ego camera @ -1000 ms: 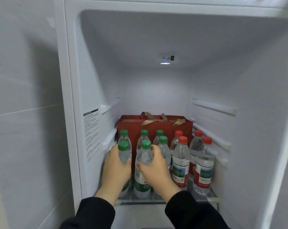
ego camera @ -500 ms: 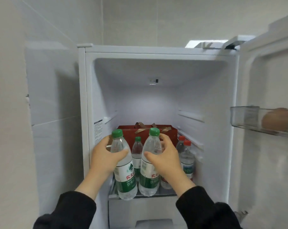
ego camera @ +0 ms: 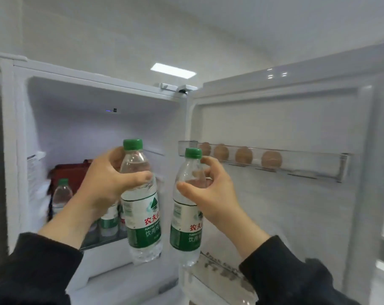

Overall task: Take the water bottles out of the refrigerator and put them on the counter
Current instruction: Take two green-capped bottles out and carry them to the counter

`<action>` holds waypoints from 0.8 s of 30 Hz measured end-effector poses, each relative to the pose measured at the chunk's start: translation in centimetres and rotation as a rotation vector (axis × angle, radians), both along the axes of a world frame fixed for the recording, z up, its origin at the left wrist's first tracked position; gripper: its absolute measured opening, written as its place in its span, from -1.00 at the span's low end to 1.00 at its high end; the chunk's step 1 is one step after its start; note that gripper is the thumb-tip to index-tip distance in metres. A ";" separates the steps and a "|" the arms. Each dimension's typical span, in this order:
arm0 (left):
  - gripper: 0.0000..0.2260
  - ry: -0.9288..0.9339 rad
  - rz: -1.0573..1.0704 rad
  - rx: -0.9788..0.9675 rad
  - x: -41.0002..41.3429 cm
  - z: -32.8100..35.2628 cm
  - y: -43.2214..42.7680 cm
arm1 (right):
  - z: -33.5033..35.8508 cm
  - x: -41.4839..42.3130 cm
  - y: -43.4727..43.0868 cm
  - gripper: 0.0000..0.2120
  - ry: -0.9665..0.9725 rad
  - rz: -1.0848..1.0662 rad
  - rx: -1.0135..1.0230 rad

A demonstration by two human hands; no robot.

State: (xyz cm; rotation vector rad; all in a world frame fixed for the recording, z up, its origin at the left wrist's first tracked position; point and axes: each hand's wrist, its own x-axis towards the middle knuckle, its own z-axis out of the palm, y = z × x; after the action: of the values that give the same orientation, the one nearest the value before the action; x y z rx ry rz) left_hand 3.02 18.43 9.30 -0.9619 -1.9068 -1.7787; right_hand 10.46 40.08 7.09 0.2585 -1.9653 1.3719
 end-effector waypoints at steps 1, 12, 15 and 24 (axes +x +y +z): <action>-0.54 0.010 -0.042 -0.006 1.4 0.3 1.1 | 0.3 2.3 1.1 -0.48 0.020 -0.036 0.014; -0.58 0.104 -0.493 0.007 21.6 1.4 19.6 | 1.5 30.8 16.0 -0.37 0.078 -0.403 -0.004; -0.58 0.095 -0.614 0.028 27.1 1.1 26.0 | 1.3 37.9 20.2 -0.39 0.062 -0.509 0.009; -0.46 0.066 -0.851 0.025 42.1 -2.8 45.6 | -1.9 57.4 33.1 -0.43 -0.024 -0.889 0.060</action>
State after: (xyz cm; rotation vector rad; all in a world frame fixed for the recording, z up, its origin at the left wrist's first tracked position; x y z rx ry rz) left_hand 45.10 64.01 6.50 -1.9948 -1.5138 -2.1209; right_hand 67.85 73.17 5.16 -0.5537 -1.7828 0.7248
